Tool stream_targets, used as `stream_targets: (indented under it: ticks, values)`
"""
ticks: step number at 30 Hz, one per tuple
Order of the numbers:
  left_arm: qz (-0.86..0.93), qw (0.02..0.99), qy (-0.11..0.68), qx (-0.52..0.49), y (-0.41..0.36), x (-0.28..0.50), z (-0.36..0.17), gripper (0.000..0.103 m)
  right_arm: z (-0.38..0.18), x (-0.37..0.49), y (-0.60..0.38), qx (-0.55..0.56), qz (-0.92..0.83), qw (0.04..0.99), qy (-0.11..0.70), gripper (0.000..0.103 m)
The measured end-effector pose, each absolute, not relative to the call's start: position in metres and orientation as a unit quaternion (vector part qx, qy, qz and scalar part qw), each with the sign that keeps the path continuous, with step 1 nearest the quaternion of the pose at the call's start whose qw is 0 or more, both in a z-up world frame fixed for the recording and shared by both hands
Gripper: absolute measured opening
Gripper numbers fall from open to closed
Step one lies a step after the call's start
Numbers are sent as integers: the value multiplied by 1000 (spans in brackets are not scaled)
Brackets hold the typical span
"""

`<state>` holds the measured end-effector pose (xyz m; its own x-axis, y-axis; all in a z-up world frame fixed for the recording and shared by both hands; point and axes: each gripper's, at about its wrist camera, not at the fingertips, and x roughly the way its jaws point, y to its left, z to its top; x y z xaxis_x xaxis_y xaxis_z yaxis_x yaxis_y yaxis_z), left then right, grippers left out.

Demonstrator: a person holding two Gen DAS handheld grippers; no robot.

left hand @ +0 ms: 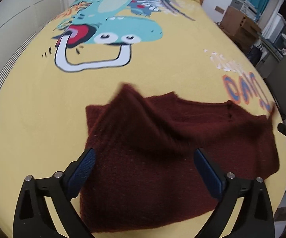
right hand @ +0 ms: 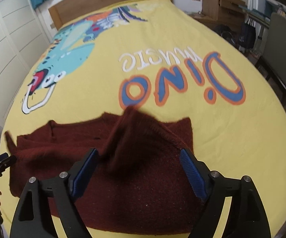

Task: Fold small clothes
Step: 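Fold the hem up toward the collar with both grippers and release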

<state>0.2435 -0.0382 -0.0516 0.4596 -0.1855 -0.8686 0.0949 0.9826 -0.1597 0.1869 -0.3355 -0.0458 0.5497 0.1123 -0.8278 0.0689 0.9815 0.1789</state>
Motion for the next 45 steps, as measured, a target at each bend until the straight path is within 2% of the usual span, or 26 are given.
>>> stream_targets:
  ticks: [6, 16, 28, 41, 45]
  values:
    - [-102, 854, 510, -5, -71, 232, -60, 102, -40, 170, -310, 71, 32, 888, 454, 85]
    - [-101, 828, 552, 13, -86, 213, -127, 102, -115, 133, -249, -31, 57, 874, 481, 86]
    - [-94, 837, 539, 9, -42, 199, -142, 102, -138, 123, -322, 11, 18, 873, 487, 86]
    - [-89, 834, 544, 17, -44, 200, -142, 102, -143, 120, -322, 20, 18, 875, 483, 88]
    - [-101, 817, 568, -1, -40, 203, -133, 102, -131, 118, -318, 21, 17, 872, 489, 88]
